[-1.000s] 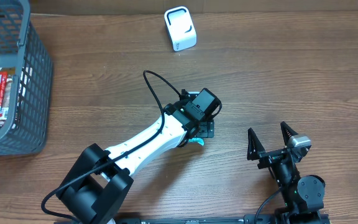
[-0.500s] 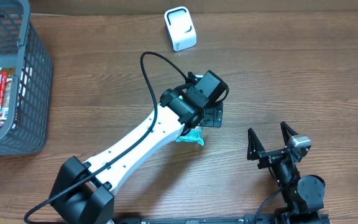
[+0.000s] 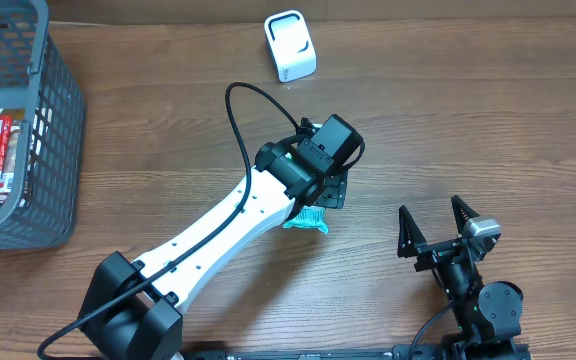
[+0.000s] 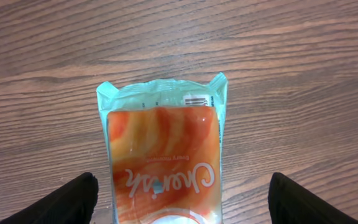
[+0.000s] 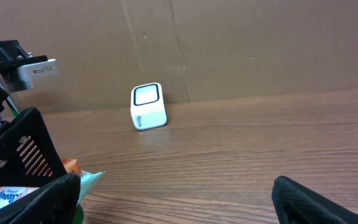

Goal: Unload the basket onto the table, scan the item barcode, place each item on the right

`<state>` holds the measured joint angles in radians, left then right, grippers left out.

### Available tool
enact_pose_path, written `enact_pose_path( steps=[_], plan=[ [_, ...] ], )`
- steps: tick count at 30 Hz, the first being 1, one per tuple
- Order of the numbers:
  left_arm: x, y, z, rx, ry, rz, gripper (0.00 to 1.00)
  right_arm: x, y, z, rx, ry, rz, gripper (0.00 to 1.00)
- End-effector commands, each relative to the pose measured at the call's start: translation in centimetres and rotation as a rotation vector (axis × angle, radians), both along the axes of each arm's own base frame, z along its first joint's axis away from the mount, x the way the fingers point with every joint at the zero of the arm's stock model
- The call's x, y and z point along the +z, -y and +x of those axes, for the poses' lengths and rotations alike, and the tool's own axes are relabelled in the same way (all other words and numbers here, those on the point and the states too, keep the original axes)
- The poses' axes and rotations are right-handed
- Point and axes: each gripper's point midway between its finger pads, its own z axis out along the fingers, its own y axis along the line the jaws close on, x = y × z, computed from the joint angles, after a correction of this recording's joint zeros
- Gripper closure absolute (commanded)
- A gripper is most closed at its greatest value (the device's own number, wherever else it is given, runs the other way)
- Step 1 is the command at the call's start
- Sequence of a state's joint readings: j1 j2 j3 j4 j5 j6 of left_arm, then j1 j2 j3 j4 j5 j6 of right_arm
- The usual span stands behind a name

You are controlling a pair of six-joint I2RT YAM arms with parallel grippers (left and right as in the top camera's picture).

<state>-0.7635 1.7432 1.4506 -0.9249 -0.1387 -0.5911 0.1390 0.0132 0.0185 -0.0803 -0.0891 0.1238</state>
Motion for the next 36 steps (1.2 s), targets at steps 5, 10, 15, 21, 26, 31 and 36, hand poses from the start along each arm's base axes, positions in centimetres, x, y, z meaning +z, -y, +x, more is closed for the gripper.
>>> enact_pose_path(
  steps=[5,10,15,21,26,31,36],
  plan=[
    [1.1,-0.9,1.4,0.019,0.066,0.023,0.21,-0.3,0.2,0.1,-0.011,-0.004,0.003,0.0],
    [1.1,-0.7,1.4,0.017,0.066,0.012,0.2,-0.3,0.2,0.1,-0.011,-0.004,0.003,0.0],
    [1.2,-0.8,1.5,0.019,0.069,0.011,0.25,-0.3,0.2,0.1,-0.011,-0.004,0.003,0.0],
    [1.1,-0.8,1.5,0.023,0.067,0.01,0.31,-0.3,0.2,0.1,-0.011,-0.004,0.003,0.0],
    [0.9,-0.8,1.5,0.039,0.063,0.004,0.35,-0.3,0.2,0.1,-0.011,-0.004,0.003,0.0],
    [0.3,-0.9,1.3,0.053,0.057,0.003,0.36,-0.3,0.2,0.1,-0.011,-0.004,0.003,0.0],
    [-0.2,-0.9,1.3,0.071,0.047,0.002,0.42,-0.3,0.2,0.1,-0.011,-0.004,0.003,0.0]
  ],
)
